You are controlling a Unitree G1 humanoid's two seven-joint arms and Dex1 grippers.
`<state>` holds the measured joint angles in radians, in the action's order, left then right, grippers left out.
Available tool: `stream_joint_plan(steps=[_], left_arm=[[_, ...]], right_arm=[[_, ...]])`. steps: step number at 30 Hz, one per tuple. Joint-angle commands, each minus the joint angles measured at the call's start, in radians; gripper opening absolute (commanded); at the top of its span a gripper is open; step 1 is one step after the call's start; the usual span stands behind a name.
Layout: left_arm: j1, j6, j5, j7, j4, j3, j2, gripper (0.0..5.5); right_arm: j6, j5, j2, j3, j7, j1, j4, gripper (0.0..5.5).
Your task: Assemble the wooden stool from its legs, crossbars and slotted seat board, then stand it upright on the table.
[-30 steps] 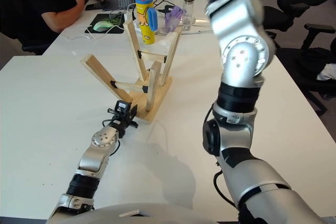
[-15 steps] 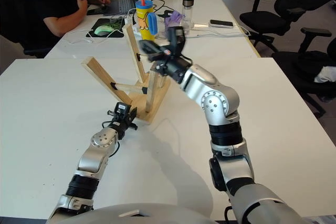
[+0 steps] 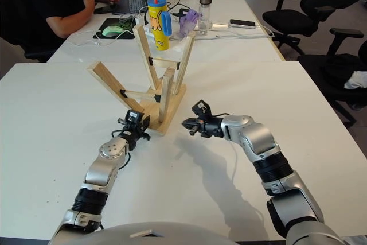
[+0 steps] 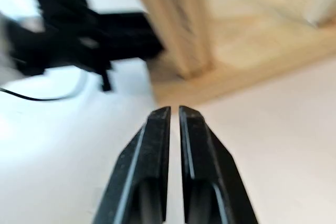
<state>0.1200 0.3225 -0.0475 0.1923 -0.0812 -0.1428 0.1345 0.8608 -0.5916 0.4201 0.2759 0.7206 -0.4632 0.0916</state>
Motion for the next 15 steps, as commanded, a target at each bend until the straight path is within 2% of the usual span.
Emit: stream_joint_plan(steps=[1, 8, 15], left_arm=[[-0.071, 0.138, -0.011, 0.028, -0.116, -0.030, 0.014, 1.26], [-0.076, 0.159, 0.001, 0.040, -0.057, -0.037, 0.006, 1.26], [-0.097, 0.159, -0.021, 0.043, 0.329, -0.064, 0.039, 1.26]], right_arm=[[0.004, -0.047, -0.151, -0.116, -0.104, -0.094, -0.047, 0.29], [-0.077, 0.112, -0.114, -0.088, -0.133, -0.120, -0.137, 0.29], [-0.087, 0.136, -0.096, -0.102, -0.088, -0.107, -0.118, 0.29]])
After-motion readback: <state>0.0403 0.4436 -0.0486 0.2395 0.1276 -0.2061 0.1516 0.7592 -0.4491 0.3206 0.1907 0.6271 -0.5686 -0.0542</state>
